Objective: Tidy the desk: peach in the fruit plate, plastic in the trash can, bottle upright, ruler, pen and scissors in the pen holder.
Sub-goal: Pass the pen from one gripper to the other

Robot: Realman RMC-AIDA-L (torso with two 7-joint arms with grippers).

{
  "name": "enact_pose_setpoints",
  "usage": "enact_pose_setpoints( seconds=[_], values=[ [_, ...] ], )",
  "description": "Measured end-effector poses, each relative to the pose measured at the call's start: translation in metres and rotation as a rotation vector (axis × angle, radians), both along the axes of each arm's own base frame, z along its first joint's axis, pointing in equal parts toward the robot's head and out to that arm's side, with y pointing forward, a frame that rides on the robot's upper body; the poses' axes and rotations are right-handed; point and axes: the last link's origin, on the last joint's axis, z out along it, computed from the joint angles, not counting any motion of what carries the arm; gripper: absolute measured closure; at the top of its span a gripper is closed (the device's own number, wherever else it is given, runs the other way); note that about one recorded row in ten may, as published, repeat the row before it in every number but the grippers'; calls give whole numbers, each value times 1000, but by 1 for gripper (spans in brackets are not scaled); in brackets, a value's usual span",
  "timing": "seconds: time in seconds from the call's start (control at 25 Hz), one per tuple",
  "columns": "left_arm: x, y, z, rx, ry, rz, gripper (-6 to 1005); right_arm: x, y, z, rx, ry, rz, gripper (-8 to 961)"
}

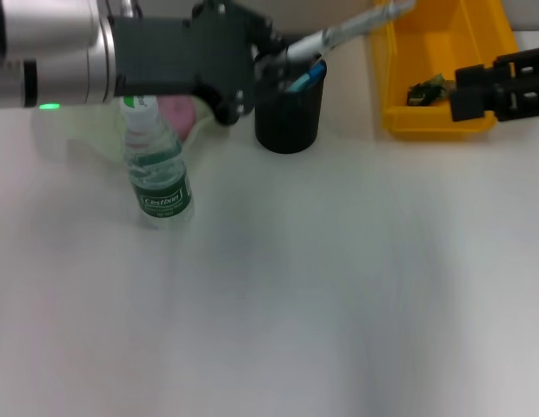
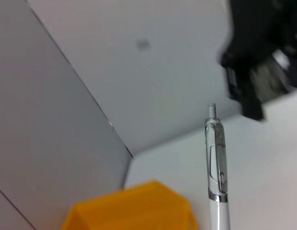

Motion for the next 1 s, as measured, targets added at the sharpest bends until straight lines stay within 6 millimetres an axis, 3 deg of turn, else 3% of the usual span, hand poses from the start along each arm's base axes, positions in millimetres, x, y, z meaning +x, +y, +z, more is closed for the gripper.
enact_pose_setpoints(
  seconds=[0.16, 0.44, 0.6, 0.8, 1.0],
  values=[
    [5, 10, 2, 4, -172, 64, 819, 28, -21, -5, 67, 49, 65, 377],
    [5, 22, -1, -40, -430, 124, 811, 51, -33, -17, 111, 191, 159, 376],
    [-4, 30, -8, -70, -571, 177, 807, 69, -39, -14, 233, 296, 222, 376],
    [-19, 34, -24, -111, -636, 228, 802, 88, -40, -20, 370, 405, 277, 378],
    [-38, 24, -38, -154, -666, 250, 797, 90, -27, -30, 470, 433, 317, 376]
  ],
)
